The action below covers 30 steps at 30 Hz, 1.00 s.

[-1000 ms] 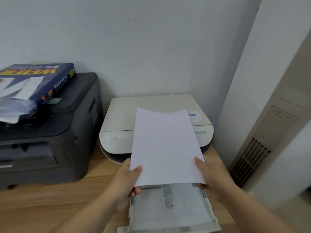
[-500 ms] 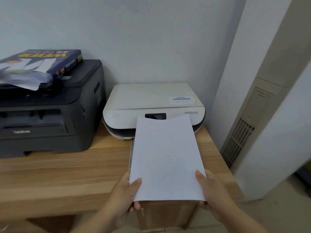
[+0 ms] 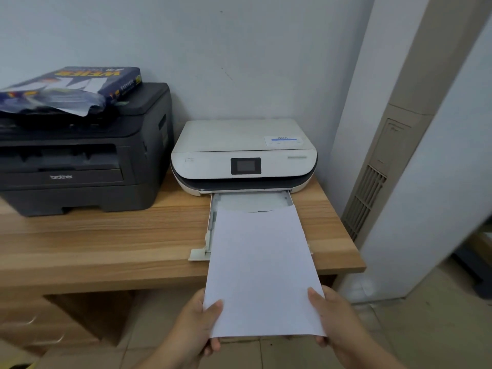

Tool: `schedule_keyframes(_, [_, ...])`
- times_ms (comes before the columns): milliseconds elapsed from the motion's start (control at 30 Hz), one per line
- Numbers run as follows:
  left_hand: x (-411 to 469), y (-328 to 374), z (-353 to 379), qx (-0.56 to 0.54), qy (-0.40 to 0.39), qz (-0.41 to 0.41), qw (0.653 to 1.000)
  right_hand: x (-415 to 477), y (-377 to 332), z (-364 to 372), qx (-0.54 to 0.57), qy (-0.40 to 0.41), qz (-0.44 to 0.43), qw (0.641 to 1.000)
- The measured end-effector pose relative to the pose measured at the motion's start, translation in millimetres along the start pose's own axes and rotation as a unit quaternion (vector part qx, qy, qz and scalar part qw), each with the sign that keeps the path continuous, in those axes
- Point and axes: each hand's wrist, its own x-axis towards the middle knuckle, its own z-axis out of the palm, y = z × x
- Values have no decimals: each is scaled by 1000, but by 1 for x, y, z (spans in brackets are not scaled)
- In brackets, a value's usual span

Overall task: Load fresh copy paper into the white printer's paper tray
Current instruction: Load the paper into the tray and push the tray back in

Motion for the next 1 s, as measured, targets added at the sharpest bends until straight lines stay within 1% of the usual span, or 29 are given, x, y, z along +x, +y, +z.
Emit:
schedule_keyframes(233, [-15, 1, 5, -13, 12, -4, 1000, -8, 7, -5, 31, -28, 31, 999])
schedule_keyframes(333, [-18, 5, 5, -19, 15, -6, 1000, -10, 3, -7, 37, -40, 50, 997])
schedule_keyframes(533, [-16, 12, 3, -18, 22, -12, 1000, -11, -6, -6, 44, -49, 62, 996])
schedule_keyframes(700, [-9, 18, 3, -36, 34, -20, 999, -2, -15, -4, 66, -57, 96, 992])
schedule_keyframes(867, [-1, 24, 0, -58, 28, -42, 997, 6, -22, -3, 69, -56, 81, 993])
schedule_keyframes(1000, [7, 28, -1, -61, 34, -56, 996, 10, -27, 0, 74, -49, 87, 992])
